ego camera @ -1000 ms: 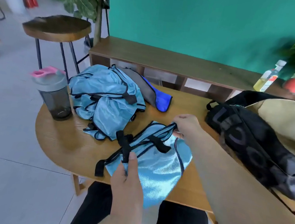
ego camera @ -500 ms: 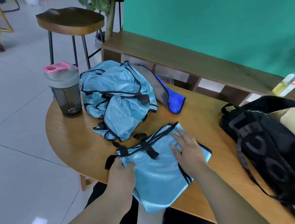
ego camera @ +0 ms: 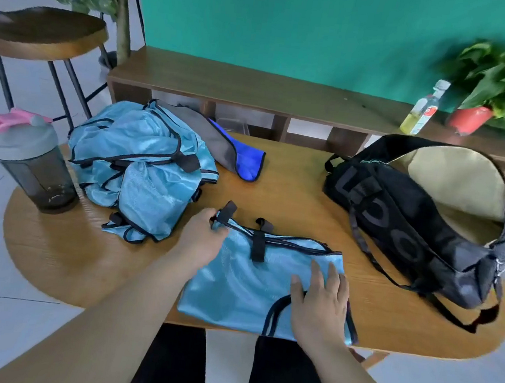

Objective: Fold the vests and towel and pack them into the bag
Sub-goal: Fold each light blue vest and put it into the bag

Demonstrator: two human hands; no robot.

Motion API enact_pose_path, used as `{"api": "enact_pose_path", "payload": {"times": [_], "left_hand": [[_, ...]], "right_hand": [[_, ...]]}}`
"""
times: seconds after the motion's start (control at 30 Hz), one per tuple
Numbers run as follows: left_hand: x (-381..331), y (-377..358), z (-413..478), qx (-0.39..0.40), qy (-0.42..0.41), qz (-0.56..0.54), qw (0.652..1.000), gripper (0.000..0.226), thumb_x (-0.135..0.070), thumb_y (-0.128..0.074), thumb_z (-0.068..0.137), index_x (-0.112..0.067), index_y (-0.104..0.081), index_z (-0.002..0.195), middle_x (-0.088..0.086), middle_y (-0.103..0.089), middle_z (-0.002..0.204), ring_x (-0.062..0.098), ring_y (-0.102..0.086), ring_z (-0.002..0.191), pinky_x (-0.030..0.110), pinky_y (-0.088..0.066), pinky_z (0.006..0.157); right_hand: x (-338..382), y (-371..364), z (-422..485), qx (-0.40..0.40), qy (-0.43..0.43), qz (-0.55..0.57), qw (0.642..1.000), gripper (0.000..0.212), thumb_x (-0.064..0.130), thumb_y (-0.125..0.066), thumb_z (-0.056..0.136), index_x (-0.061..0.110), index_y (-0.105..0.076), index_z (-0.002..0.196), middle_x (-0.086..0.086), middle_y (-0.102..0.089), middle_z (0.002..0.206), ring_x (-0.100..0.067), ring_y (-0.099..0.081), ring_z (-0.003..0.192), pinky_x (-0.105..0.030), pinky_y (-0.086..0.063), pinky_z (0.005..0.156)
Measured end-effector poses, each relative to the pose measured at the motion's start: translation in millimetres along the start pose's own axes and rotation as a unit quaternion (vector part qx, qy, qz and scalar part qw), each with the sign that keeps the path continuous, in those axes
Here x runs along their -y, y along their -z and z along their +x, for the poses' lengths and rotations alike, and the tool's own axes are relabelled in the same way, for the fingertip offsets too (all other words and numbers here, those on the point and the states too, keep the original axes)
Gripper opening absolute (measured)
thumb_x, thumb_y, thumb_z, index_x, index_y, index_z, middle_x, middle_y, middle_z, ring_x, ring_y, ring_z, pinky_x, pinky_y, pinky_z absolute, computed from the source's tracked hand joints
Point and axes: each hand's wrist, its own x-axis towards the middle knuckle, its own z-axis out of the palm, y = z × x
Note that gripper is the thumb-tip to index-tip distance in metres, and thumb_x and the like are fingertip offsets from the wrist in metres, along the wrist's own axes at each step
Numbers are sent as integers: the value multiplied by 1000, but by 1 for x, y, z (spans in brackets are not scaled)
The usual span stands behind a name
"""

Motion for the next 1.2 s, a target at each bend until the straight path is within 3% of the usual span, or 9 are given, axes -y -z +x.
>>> {"api": "enact_pose_path", "payload": {"times": [0.2, 0.37, 0.5, 0.6, 0.73, 0.83, 0.97, 1.1, 1.2], "left_hand": [[8, -7, -6, -61, -60, 28, 996, 52, -13, -58, 103, -37, -46, 148, 0, -63, 119, 17, -63, 76, 27, -47, 61], [20, -1, -21, -108, -56, 3, 993, 47, -8, -51, 104, -34, -50, 143, -2, -66, 110, 22, -66, 85, 40, -59, 78], [21, 3, -23, -99, -92, 60, 989, 25, -10, -58, 102, -27, -46, 116, 0, -64, 99, 18, -60, 66, 29, -47, 51], [25, 4, -22, -100, -138, 124, 978, 23, -3, -55, 102, -26, -53, 102, -2, -61, 86, 12, -51, 58, 21, -39, 45], [30, 4, -23, -90, -164, 222, 957, 27, -7, -57, 102, -21, -68, 122, 5, -62, 116, 13, -62, 76, 23, -51, 68], [30, -5, -36, -96, -173, 317, 928, 43, -18, -63, 99, -14, -58, 141, 8, -52, 137, 25, -62, 110, 36, -54, 97], [41, -22, -59, -96, -175, 421, 885, 56, -39, -49, 104, -14, -44, 153, 12, -36, 162, 31, -36, 145, 45, -37, 120], [54, -28, -65, -75, -155, 443, 880, 67, -50, -21, 106, -17, -30, 163, 14, -21, 172, 32, -18, 158, 50, -17, 130], [52, -29, -63, -50, -147, 458, 875, 74, -52, -7, 101, -19, -16, 167, 18, -4, 174, 34, -5, 161, 51, -7, 131]], "right_hand": [[-26, 22, 41, -50, 55, -23, 997, 55, 34, -43, 110, 28, -30, 163, 0, -19, 170, -29, -8, 157, -49, -23, 128], [-45, 39, 78, -33, 120, -7, 992, 46, 32, -56, 107, 34, -50, 152, 7, -51, 152, -19, -33, 142, -45, -47, 110], [-44, 45, 94, -20, 172, -32, 984, 39, 33, -62, 105, 35, -60, 144, 6, -58, 138, -18, -42, 136, -39, -47, 106], [-41, 45, 101, -38, 154, 1, 987, 30, 36, -64, 104, 34, -66, 133, 4, -62, 125, -18, -51, 126, -39, -52, 95], [-32, 40, 98, -78, 121, -62, 988, 33, 31, -67, 101, 32, -65, 134, 1, -58, 127, -24, -47, 125, -44, -48, 102], [-10, 32, 81, -146, 229, -57, 961, 43, 9, -73, 92, 23, -69, 133, 1, -58, 126, -24, -47, 123, -43, -49, 103], [16, 12, 70, -4, 412, 24, 911, 42, 12, -77, 92, 26, -69, 131, 9, -63, 123, -16, -54, 120, -34, -50, 103], [36, 5, 72, 82, 348, 76, 931, 45, 32, -74, 97, 41, -60, 139, 19, -52, 112, 3, -54, 100, -28, -51, 94], [50, 5, 78, 86, 314, 51, 944, 31, 38, -70, 99, 45, -67, 130, 19, -54, 99, 0, -57, 83, -32, -56, 81]]}}
